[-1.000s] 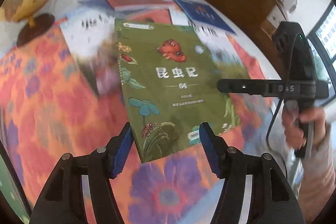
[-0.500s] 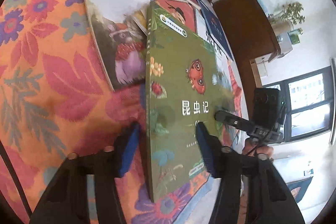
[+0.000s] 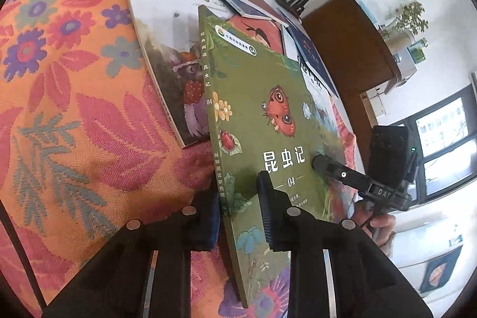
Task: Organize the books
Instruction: 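Lift the butterfly-cover book with the left gripper and carry it toward the globe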
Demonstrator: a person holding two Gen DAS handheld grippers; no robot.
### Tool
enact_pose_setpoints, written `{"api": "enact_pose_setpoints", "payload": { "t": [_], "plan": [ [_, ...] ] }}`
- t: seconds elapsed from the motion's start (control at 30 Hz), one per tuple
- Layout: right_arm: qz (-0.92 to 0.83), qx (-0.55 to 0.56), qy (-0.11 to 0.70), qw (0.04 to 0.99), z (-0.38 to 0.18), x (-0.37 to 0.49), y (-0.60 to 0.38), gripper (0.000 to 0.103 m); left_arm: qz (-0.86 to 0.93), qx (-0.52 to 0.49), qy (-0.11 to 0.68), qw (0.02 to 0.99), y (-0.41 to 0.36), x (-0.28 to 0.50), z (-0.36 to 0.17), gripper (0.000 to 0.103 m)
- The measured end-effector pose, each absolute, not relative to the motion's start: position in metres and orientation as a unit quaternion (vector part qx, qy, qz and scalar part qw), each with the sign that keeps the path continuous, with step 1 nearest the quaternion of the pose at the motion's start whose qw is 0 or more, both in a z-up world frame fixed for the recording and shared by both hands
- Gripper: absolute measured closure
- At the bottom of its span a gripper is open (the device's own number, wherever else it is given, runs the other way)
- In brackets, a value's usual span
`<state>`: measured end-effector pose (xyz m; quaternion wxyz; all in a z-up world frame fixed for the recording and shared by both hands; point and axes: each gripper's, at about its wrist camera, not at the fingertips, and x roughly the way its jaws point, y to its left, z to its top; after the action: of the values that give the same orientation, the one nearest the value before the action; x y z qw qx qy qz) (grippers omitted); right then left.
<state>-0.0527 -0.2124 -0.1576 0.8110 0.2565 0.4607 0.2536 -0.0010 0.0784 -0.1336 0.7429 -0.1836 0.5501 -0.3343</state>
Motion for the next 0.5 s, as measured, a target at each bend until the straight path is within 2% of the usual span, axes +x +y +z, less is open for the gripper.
{"api": "enact_pose_setpoints", "payload": {
  "t": [0.13,0.4,0.5],
  "plan": [
    [0.255,0.208,0.449,0.831,-0.151,-0.055,-0.199,0.075,-0.338,-0.181,0.545,0.746,0.081,-0.001,-0.134,0.079],
    [0.261,0.219,0.447,0.827,-0.154,-0.05,-0.201,0.074,-0.335,-0.168,0.54,0.754,0.074,-0.002,-0.131,0.079],
    [0.239,0.172,0.437,0.85,-0.147,-0.057,-0.19,0.075,-0.334,-0.168,0.54,0.754,0.072,-0.002,-0.13,0.079]
  ]
}}
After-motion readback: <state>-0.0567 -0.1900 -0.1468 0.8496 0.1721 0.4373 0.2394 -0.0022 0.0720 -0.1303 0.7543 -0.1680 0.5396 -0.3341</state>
